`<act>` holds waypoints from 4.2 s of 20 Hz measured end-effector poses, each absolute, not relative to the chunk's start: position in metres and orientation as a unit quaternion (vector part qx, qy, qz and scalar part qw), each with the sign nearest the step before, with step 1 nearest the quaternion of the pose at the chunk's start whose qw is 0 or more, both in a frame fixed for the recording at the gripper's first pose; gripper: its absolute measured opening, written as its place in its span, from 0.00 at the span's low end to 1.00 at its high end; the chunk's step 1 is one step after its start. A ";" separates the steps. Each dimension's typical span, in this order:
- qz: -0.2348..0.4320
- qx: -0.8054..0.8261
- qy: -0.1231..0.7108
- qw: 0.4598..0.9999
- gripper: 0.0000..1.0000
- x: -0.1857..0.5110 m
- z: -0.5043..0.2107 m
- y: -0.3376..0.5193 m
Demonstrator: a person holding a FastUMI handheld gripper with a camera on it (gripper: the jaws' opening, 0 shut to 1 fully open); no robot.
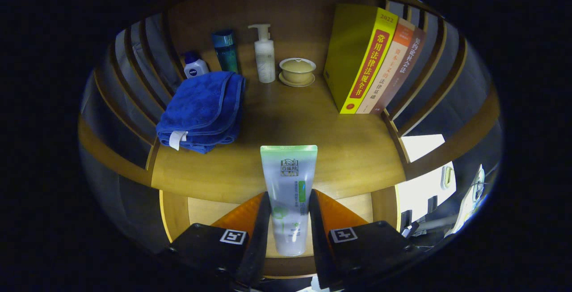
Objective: Pull open the drawer, take out the items inside it, and place them on the countertop above the cabinet.
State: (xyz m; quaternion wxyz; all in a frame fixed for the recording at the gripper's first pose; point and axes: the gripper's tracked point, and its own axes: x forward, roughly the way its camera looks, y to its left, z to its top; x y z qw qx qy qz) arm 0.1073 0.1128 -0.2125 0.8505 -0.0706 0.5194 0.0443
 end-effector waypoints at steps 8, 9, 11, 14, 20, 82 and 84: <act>0.039 -0.075 0.515 0.853 0.54 0.161 -0.238 0.121; 0.038 -0.075 0.516 0.853 0.54 0.164 -0.242 0.122; 0.037 -0.074 0.521 0.849 0.54 0.171 -0.254 0.122; 0.030 -0.076 0.526 0.846 0.54 0.177 -0.268 0.120; 0.023 -0.074 0.521 0.850 0.58 0.184 -0.276 0.118; 0.044 -0.066 0.190 0.979 0.97 -0.155 -0.221 0.080; 0.052 -0.070 0.195 0.977 0.96 -0.155 -0.229 0.088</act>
